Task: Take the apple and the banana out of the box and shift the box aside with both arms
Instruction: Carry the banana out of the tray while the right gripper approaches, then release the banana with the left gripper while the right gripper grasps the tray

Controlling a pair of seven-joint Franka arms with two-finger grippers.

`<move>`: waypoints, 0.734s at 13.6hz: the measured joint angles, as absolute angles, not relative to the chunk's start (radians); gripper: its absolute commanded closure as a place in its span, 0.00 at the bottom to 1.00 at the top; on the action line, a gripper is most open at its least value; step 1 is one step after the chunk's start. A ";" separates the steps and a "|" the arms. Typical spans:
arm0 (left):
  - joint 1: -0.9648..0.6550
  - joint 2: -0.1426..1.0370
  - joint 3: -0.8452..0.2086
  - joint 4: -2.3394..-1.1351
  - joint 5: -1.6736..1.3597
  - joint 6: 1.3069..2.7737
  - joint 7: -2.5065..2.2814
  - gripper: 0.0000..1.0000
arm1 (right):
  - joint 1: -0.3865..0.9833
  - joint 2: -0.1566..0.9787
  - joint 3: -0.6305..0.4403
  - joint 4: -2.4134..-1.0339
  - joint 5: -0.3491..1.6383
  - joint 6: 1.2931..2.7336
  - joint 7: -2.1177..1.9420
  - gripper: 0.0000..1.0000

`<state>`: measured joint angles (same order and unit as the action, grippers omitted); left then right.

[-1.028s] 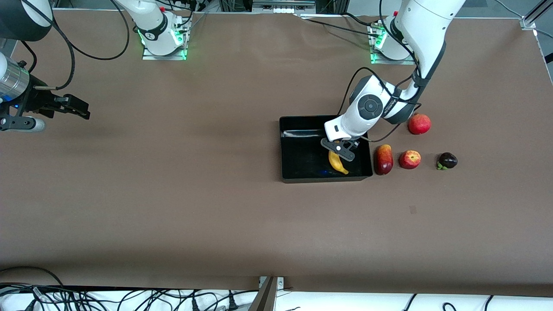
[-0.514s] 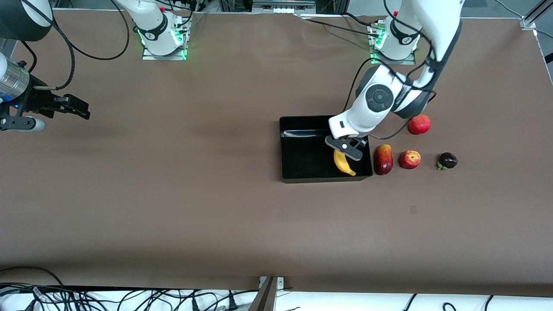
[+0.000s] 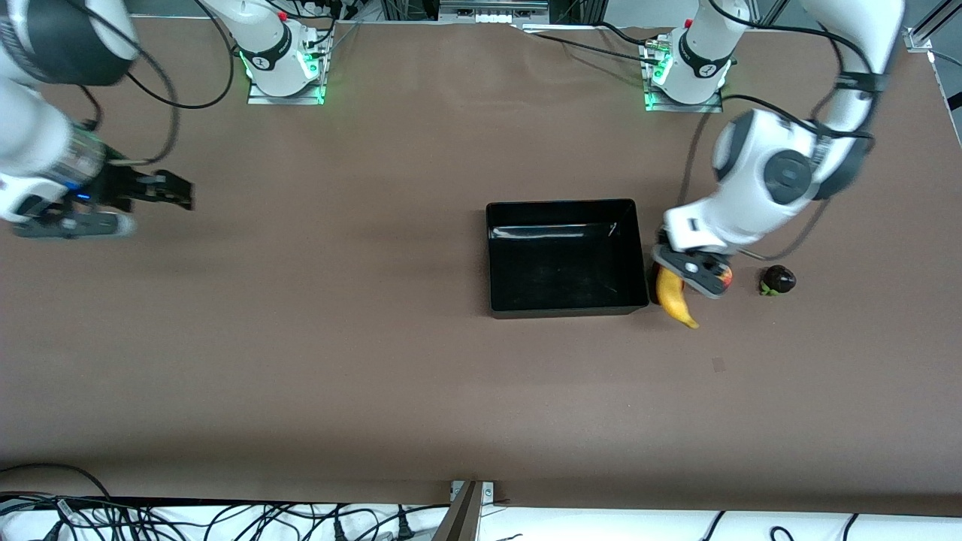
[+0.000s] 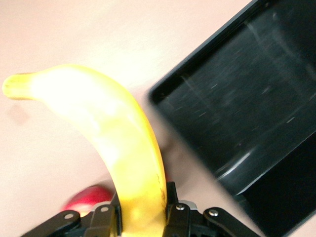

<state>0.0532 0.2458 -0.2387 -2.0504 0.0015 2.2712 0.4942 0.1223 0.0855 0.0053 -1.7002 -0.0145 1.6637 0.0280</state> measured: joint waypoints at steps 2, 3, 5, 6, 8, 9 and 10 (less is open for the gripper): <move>0.108 0.309 -0.214 -2.016 0.037 2.280 0.661 1.00 | 0.224 0.122 0.009 -1.681 -0.007 1.675 0.084 0.00; 0.132 0.356 -0.204 -1.989 0.072 2.300 0.721 1.00 | 0.276 0.150 0.011 -1.661 -0.005 1.684 0.123 0.00; 0.180 0.461 -0.195 -1.943 0.131 2.386 0.818 1.00 | 0.369 0.228 0.013 -1.611 0.031 1.730 0.194 0.00; 0.194 0.507 -0.187 -1.928 0.148 2.433 0.851 1.00 | 0.412 0.278 0.014 -1.584 0.056 1.765 0.250 0.00; 0.200 0.571 -0.168 -1.895 0.156 2.479 0.883 1.00 | 0.496 0.376 0.014 -1.542 0.082 1.865 0.382 0.00; 0.198 0.588 -0.168 -1.878 0.156 2.481 0.886 0.32 | 0.539 0.422 0.015 -1.530 0.085 1.925 0.446 0.00; 0.192 0.599 -0.170 -1.867 0.156 2.481 0.882 0.00 | 0.577 0.463 0.016 -1.525 0.090 1.988 0.495 0.00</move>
